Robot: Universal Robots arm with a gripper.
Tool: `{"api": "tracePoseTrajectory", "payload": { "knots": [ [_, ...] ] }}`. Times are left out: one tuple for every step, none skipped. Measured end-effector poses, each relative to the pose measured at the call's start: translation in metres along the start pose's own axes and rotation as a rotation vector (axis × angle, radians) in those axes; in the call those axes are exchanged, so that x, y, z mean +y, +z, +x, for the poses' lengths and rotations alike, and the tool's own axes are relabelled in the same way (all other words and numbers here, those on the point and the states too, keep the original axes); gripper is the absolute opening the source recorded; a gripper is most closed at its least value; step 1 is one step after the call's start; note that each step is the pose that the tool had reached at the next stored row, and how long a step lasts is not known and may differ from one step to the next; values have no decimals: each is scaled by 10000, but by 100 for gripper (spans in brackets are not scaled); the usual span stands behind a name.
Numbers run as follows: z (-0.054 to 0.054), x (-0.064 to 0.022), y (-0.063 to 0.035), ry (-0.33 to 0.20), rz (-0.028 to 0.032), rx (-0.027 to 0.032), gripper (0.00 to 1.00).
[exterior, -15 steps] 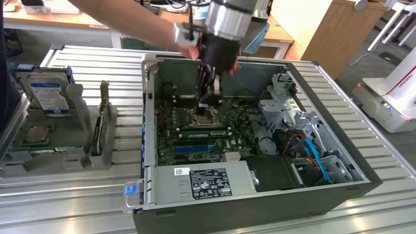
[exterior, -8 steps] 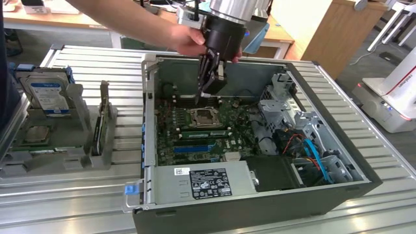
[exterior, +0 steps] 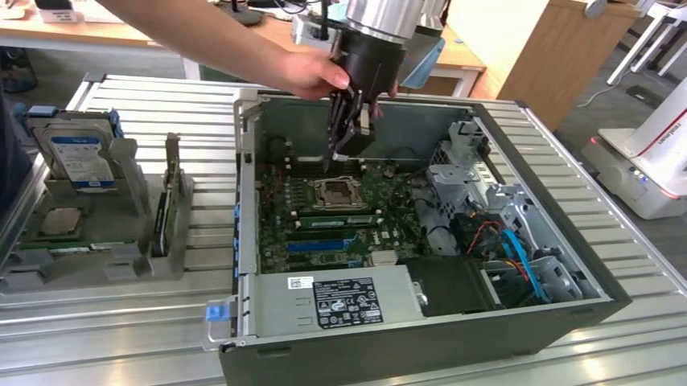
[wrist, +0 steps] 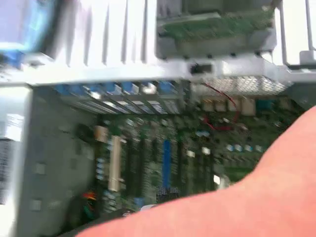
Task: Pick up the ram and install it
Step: 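Press down the ram until it locks into place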
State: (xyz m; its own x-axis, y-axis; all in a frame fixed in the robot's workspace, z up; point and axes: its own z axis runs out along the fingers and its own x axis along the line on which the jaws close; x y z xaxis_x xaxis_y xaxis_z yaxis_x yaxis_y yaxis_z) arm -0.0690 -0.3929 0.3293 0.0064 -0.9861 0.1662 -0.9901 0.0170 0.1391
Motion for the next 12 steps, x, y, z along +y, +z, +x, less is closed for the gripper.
{"api": "tracePoseTrajectory", "payload": {
  "knots": [
    [-40,-24,45,-17,208,-380,11],
    [-73,-44,79,-32,385,-704,11],
    [-102,-61,107,-44,534,-976,11],
    [-129,-77,131,-55,668,-1219,11],
    [-148,-88,147,-63,761,-1390,11],
    [-151,-89,149,-64,774,-1413,11],
    [-151,-89,149,-64,775,-1415,11],
    [-151,-90,150,-64,777,-1417,11],
    [-151,-90,150,-64,778,-1418,11],
    [-151,-90,150,-64,777,-1418,11],
    [-153,-91,151,-65,786,-1434,11],
    [-160,-95,157,-67,818,-1494,11]
  ]
}}
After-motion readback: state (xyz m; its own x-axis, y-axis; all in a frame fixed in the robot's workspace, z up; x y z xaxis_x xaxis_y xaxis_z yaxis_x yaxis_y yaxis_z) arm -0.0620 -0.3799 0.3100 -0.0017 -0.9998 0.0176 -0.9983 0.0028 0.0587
